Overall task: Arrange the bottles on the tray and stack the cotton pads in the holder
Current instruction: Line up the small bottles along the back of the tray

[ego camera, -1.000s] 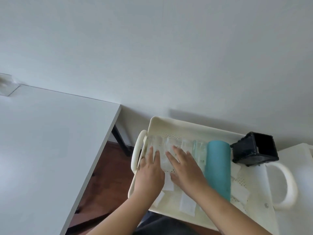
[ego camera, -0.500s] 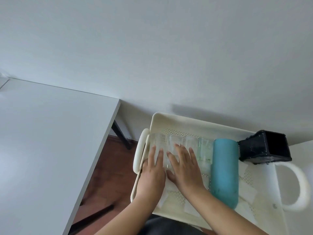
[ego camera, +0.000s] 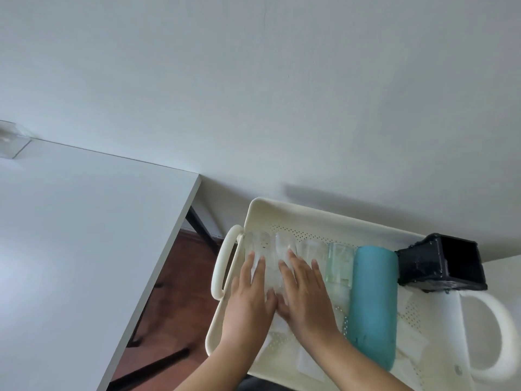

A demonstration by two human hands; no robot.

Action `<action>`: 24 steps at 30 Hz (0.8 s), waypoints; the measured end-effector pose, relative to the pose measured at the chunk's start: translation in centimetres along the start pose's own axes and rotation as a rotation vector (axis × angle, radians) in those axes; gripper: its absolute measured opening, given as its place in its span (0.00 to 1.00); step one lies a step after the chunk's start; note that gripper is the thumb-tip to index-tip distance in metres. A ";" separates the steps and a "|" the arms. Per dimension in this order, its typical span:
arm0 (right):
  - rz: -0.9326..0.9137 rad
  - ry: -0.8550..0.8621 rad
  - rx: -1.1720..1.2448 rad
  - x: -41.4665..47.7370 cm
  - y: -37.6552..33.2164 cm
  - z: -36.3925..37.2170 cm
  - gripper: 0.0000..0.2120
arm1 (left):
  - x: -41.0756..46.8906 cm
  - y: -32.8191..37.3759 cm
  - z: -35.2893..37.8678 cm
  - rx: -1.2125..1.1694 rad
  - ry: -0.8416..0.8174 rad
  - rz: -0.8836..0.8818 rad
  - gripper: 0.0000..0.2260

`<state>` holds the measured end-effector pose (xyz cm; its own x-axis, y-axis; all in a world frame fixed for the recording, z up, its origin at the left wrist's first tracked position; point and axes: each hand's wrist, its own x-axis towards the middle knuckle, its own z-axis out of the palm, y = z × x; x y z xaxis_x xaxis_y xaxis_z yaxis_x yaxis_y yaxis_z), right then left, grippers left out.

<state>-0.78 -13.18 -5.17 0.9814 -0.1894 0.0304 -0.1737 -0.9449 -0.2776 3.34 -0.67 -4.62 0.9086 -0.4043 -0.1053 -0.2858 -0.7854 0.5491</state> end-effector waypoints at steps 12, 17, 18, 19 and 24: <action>0.018 0.040 0.307 4.7 3.2 -5.7 0.20 | 4.4 3.6 -3.8 -0.044 0.152 0.010 0.18; -0.031 -0.021 0.333 7.7 4.1 -6.6 0.21 | 7.8 4.9 -5.3 0.068 0.114 0.004 0.17; -0.036 -0.035 0.346 8.2 4.2 -6.7 0.21 | 8.6 5.1 -5.7 0.088 0.102 -0.003 0.16; -0.034 -0.050 0.354 8.6 4.4 -6.8 0.21 | 9.4 5.2 -6.0 0.089 0.077 -0.011 0.15; -0.016 -0.156 0.384 10.0 5.1 -6.7 0.21 | 12.1 4.7 -7.5 0.066 -0.090 0.037 0.17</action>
<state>7.63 -21.69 0.16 0.9895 -0.1047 -0.1001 -0.1443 -0.7737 -0.6169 15.27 -5.77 2.91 0.8668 -0.4719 -0.1612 -0.3412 -0.7969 0.4986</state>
